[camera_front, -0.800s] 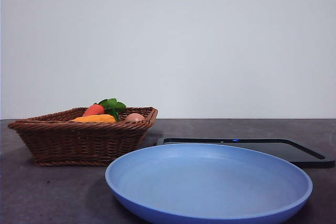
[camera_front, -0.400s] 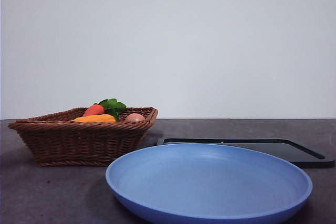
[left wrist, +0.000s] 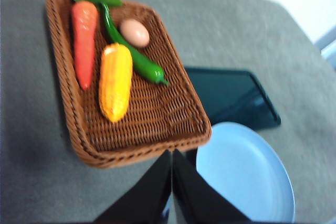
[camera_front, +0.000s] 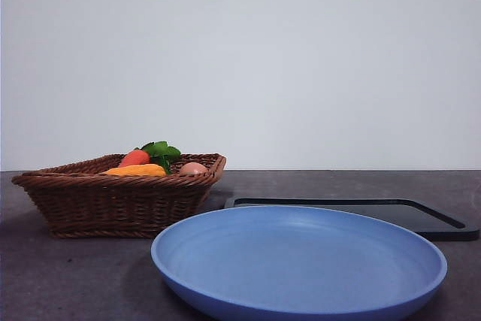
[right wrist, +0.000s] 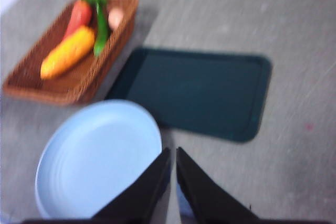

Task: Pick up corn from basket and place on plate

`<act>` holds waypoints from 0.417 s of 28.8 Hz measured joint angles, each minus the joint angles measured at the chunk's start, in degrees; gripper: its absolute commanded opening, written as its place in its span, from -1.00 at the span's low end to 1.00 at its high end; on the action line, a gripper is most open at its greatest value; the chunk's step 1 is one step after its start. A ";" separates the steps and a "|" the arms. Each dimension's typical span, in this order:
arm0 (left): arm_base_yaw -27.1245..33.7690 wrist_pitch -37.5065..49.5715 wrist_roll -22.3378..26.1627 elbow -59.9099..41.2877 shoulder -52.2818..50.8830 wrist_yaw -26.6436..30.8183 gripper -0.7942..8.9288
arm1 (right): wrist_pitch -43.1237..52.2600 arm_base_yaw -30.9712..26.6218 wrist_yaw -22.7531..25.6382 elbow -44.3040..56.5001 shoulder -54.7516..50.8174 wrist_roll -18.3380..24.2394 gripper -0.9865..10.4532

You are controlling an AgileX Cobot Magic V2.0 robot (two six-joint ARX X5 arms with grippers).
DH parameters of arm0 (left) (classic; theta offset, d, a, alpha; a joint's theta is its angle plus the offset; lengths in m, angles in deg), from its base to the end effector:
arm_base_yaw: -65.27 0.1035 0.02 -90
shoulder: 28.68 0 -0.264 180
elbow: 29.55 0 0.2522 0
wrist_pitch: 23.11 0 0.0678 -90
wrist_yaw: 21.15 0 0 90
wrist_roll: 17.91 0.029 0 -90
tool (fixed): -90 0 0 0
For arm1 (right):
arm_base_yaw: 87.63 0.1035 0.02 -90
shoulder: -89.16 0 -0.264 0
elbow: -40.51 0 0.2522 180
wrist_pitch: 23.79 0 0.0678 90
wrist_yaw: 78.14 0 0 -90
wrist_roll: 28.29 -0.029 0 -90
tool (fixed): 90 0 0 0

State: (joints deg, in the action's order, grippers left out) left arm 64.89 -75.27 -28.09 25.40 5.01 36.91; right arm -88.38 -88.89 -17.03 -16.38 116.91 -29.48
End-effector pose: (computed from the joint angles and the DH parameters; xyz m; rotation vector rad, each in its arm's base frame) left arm 0.1146 -0.0161 0.2939 -0.3176 0.5745 -0.5031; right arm 0.0828 0.0122 0.2952 0.1822 0.6081 0.4605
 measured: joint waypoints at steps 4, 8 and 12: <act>-2.05 -1.95 2.34 0.79 1.68 0.00 -0.82 | -3.54 1.99 -0.04 -2.01 2.71 3.21 -0.82; -2.54 -2.34 3.23 0.79 2.03 -0.02 -0.72 | -3.21 2.69 -0.04 -2.25 3.08 4.02 -0.81; -2.54 -2.32 3.21 0.79 2.03 -0.02 -0.05 | -2.91 2.71 0.15 -2.25 3.08 3.72 -0.30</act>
State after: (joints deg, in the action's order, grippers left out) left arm 62.36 -77.58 -24.87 26.18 7.04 36.89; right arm -91.29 -86.17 -16.88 -18.64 119.99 -25.77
